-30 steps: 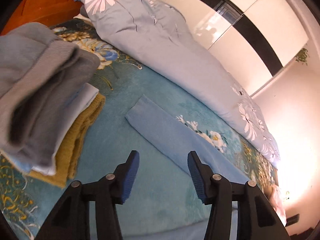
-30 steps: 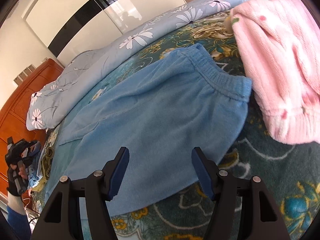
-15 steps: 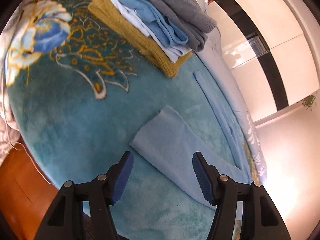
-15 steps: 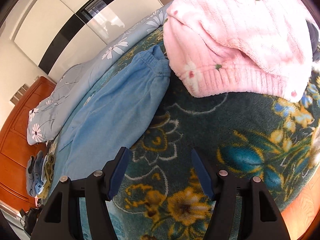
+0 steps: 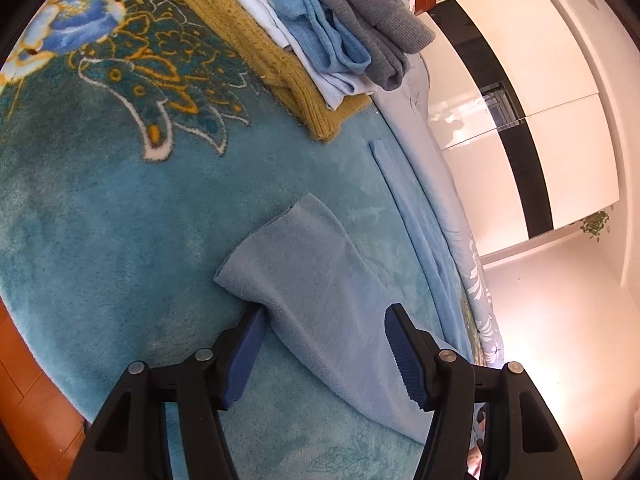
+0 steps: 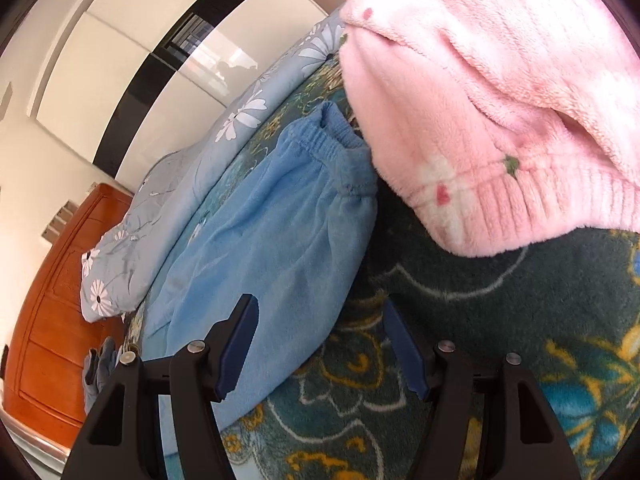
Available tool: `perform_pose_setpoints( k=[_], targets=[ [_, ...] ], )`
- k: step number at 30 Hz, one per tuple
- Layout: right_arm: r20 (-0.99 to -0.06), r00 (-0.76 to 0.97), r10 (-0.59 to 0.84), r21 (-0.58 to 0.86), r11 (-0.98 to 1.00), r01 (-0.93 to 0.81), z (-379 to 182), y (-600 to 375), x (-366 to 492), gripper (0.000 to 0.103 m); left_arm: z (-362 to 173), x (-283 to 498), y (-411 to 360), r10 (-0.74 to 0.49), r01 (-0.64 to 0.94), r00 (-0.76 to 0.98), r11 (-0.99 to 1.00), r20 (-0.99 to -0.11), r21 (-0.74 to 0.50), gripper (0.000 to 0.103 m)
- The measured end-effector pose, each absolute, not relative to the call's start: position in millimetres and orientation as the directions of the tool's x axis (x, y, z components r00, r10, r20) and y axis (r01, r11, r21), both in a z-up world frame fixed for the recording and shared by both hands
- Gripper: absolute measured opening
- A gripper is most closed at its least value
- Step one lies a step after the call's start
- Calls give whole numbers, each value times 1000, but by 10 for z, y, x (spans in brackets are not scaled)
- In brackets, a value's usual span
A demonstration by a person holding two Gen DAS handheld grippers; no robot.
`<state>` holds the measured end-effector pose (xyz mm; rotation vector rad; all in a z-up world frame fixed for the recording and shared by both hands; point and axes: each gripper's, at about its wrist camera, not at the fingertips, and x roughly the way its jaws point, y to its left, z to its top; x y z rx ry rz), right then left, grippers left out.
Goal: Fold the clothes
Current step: 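Grasp the folded pants leg end with the left tool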
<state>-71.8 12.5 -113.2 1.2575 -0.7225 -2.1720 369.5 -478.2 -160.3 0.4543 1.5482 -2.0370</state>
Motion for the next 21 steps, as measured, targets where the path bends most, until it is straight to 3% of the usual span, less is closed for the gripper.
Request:
perform_pose_setpoints(
  k=[7,9,12,21],
  targets=[
    [-598,-437,-671,686,-711,154,-1124,97,-884,63,-1627,3775,-4736,-218,583,-808,-172,-547,-794,60],
    [-606,-444,-660,679,-720,145,-1134,117,-870,47,-1634,3798,-4723,-219,579,-811,-165,-543,-799,57],
    [-600,-433,-673,691,-709,144,-1186,160,-849,34,-1640,3846,-4695,-194,567,-820,-142,-539,-811,57],
    [-588,-378,-715,709,-680,184,-1215,6,-930,30,-1685,3811,-4709,-226,556,-821,-116,-523,-823,59]
  ],
)
